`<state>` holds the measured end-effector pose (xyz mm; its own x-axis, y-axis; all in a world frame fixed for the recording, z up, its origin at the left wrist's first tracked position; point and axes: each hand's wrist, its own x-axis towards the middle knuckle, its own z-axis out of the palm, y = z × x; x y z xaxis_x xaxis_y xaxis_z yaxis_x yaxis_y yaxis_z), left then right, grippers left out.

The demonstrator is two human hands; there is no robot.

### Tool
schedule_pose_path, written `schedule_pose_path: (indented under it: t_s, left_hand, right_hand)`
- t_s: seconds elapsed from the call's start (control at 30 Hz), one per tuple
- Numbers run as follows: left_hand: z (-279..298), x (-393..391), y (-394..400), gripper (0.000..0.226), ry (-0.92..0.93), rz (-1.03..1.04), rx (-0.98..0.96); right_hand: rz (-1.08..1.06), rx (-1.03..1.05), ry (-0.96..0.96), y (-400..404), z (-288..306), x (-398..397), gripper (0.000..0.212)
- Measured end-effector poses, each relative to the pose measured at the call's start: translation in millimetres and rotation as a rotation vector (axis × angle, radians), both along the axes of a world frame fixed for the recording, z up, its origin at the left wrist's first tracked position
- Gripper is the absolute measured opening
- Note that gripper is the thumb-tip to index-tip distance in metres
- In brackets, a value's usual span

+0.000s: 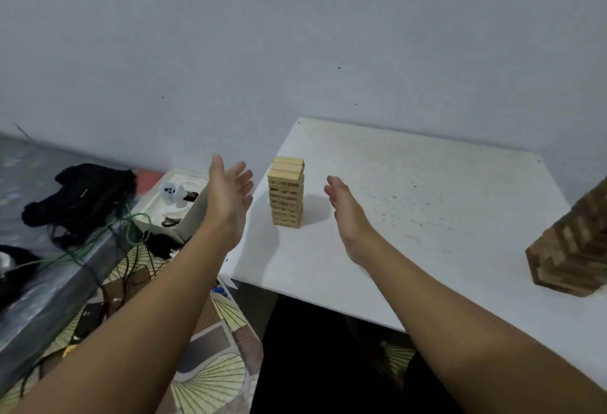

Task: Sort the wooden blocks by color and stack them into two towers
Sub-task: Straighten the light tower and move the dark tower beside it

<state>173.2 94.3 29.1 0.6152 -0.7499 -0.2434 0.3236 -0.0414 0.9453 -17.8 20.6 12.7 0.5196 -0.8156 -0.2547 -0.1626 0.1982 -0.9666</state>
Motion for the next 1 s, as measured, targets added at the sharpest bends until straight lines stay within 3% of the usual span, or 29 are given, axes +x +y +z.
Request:
schedule_pose_path:
  t_s: [0.07, 0.13, 0.23, 0.33, 0.53, 0.87, 1.0]
  left_hand:
    - [-13, 10, 5, 0.047, -0.040, 0.002, 0.042]
    - [-24, 26, 10, 0.035, -0.255, -0.119, 0.181]
    - [-36, 50, 12, 0.051, -0.543, -0.455, 0.345]
    - [-31, 57, 9, 0.080, -0.613, -0.608, 0.438]
    - [-36, 58, -15, 0.079, -0.901, -0.657, 0.582]
    - [-57, 71, -38, 0.097, -0.905, -0.692, 0.555]
    - [-63, 73, -39, 0.090, -0.873, -0.712, 0.519]
  right_hand:
    - [0.073, -0.128, 0.104, -5, -8, -2, 0.053]
    - [0.166, -0.294, 0.293, -16, -15, -7, 0.061]
    - [0.314, -0.479, 0.542, -30, -18, -9, 0.081]
    - [0.374, -0.552, 0.651, -39, -21, -1, 0.095]
    - [0.344, -0.576, 0.716, -47, -30, 14, 0.093]
    - [0.254, -0.606, 0.614, -46, -42, 30, 0.054]
    - [0.220, -0.607, 0.584, -44, -46, 30, 0.055]
